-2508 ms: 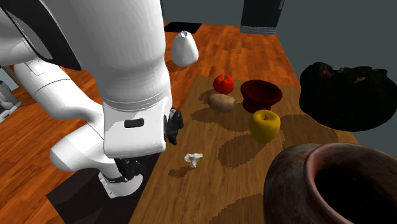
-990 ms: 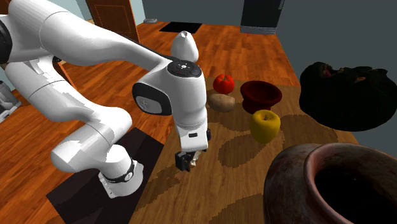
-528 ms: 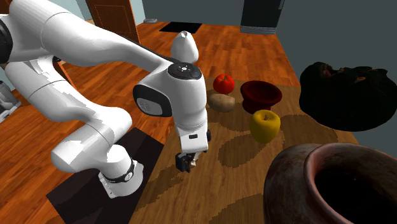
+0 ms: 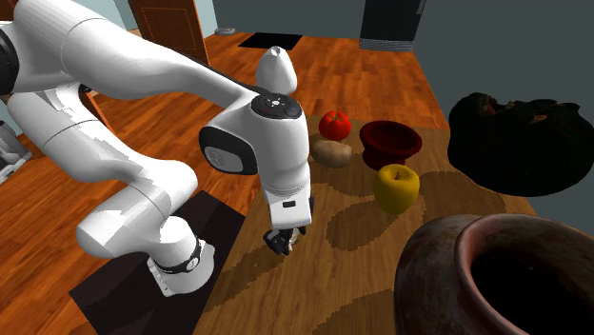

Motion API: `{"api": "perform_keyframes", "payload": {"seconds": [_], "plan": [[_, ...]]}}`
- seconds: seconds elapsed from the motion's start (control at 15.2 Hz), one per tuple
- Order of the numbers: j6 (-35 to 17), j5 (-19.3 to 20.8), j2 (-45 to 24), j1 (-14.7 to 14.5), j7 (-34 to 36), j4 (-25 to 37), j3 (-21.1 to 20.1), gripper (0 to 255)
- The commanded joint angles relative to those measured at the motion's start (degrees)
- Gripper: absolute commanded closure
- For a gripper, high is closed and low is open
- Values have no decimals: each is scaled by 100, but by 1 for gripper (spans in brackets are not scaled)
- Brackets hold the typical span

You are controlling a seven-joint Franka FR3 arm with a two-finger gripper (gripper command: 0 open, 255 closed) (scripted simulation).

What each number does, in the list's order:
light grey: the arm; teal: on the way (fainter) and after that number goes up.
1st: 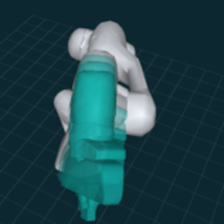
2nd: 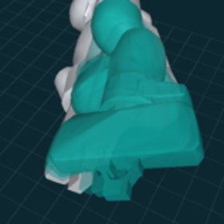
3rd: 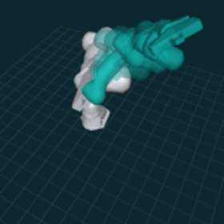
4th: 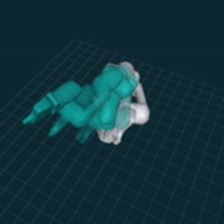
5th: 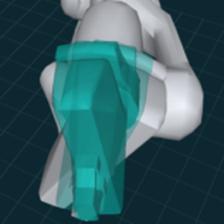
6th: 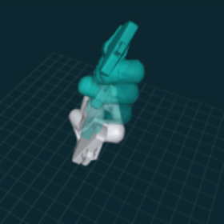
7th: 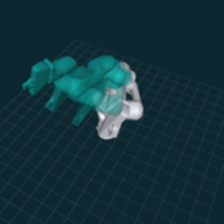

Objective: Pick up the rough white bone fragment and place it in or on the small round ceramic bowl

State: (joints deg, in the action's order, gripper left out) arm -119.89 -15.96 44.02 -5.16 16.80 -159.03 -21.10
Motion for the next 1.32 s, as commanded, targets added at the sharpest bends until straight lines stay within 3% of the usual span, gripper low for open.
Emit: {"api": "perform_keyframes", "payload": {"seconds": [0.0,1.25], "plan": [[0,0,0,0,0,0,0,255],[1421,285,290,111,31,1137,311,255]]}}
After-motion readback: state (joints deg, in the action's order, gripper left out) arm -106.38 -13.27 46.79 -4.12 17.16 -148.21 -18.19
